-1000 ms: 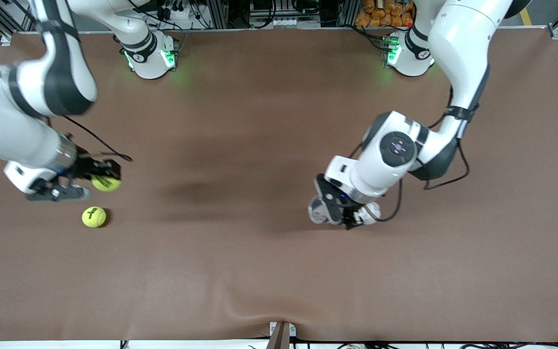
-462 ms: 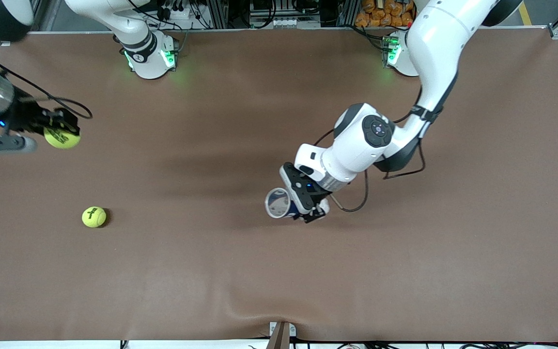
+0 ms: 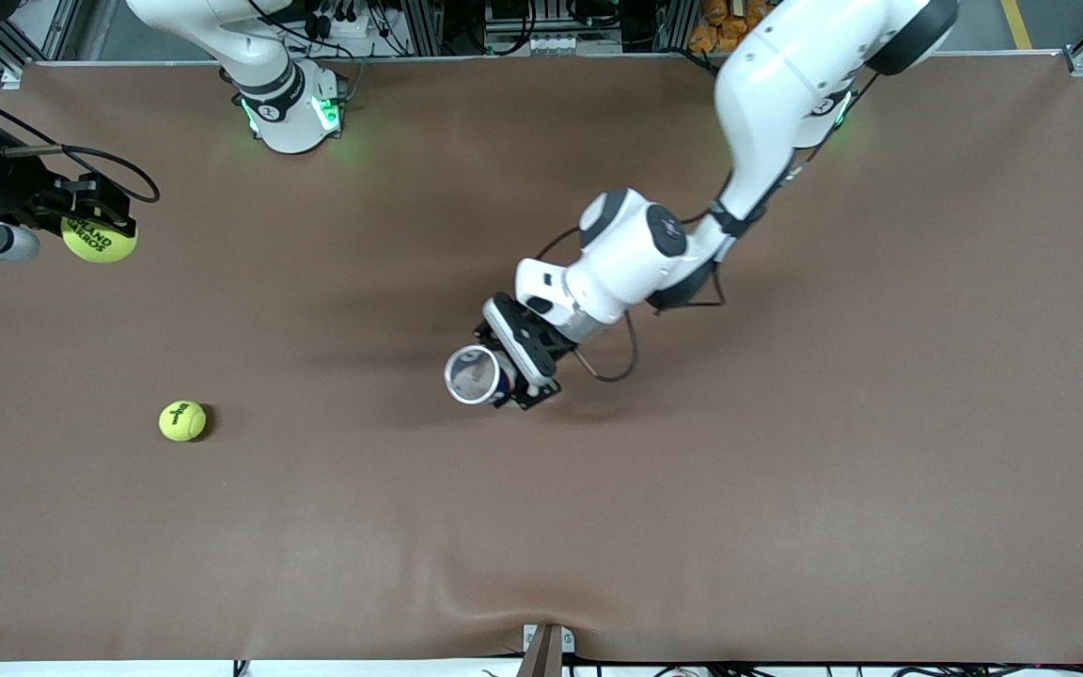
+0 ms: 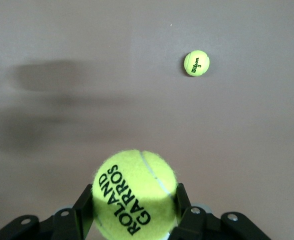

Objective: Insert tennis ball vertically with right arm
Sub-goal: 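Lift the tube upright with the left gripper while the right gripper lifts the ball, then carry the ROLAND GARROS ball with the right gripper over the tube opening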

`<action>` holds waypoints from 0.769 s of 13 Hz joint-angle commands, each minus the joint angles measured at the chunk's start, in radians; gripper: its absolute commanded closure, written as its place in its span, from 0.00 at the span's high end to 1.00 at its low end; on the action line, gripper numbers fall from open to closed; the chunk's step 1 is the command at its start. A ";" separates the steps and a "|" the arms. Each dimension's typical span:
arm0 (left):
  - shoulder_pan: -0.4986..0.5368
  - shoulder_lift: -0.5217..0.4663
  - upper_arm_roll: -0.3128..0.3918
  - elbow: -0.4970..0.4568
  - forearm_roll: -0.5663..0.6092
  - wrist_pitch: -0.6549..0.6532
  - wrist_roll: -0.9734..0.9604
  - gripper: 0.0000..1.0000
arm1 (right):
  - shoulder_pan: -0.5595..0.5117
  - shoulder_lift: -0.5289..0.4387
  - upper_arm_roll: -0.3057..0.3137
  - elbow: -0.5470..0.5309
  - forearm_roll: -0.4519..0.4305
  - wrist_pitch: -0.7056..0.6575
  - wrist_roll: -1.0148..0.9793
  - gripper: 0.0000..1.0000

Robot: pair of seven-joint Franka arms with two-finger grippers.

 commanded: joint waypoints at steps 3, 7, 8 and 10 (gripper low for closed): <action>-0.119 0.113 0.001 0.019 -0.140 0.276 -0.011 0.68 | -0.024 -0.018 0.022 0.010 0.004 -0.006 -0.009 0.00; -0.212 0.165 0.003 0.035 -0.181 0.418 -0.072 0.69 | -0.020 -0.014 0.023 0.008 0.028 -0.004 -0.001 0.00; -0.225 0.176 0.003 0.038 -0.180 0.440 -0.087 0.69 | -0.020 -0.011 0.028 0.005 0.039 -0.001 0.002 0.00; -0.246 0.183 0.008 0.047 -0.181 0.443 -0.092 0.69 | -0.017 -0.003 0.052 0.000 0.043 0.032 0.017 0.00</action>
